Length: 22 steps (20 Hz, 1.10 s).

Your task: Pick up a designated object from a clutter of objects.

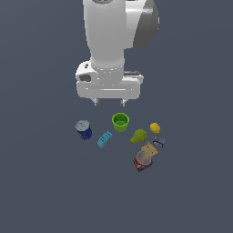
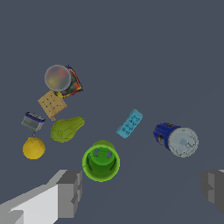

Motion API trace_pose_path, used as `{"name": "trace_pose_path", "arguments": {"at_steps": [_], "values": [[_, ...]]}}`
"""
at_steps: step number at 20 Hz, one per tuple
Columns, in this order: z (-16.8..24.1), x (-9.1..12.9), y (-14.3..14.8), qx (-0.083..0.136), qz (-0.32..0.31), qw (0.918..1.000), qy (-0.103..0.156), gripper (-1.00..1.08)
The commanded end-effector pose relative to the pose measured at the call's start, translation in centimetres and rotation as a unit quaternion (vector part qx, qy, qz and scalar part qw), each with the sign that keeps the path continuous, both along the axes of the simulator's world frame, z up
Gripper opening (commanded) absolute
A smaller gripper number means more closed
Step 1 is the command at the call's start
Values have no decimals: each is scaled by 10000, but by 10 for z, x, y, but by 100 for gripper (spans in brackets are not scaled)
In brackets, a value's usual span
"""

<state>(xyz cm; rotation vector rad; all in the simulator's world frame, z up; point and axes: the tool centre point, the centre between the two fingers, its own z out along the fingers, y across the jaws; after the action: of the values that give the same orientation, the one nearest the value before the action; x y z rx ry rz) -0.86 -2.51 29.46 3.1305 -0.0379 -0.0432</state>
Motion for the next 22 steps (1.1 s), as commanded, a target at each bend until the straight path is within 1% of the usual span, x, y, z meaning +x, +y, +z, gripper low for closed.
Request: {"name": "trace_pose_path", "arguments": {"at_steps": [1, 6, 10, 13, 17, 22], "values": [[0, 0, 0, 0, 0, 10000, 0, 28], [-3, -3, -2, 52, -33, 10000, 70, 28], [-4, -3, -3, 60, -42, 9999, 75, 28], [-7, -3, -3, 76, -29, 9999, 141, 28], [-17, -4, -4, 131, 5, 9993, 337, 28], [-40, -7, -7, 266, 82, 9967, 760, 28]]}}
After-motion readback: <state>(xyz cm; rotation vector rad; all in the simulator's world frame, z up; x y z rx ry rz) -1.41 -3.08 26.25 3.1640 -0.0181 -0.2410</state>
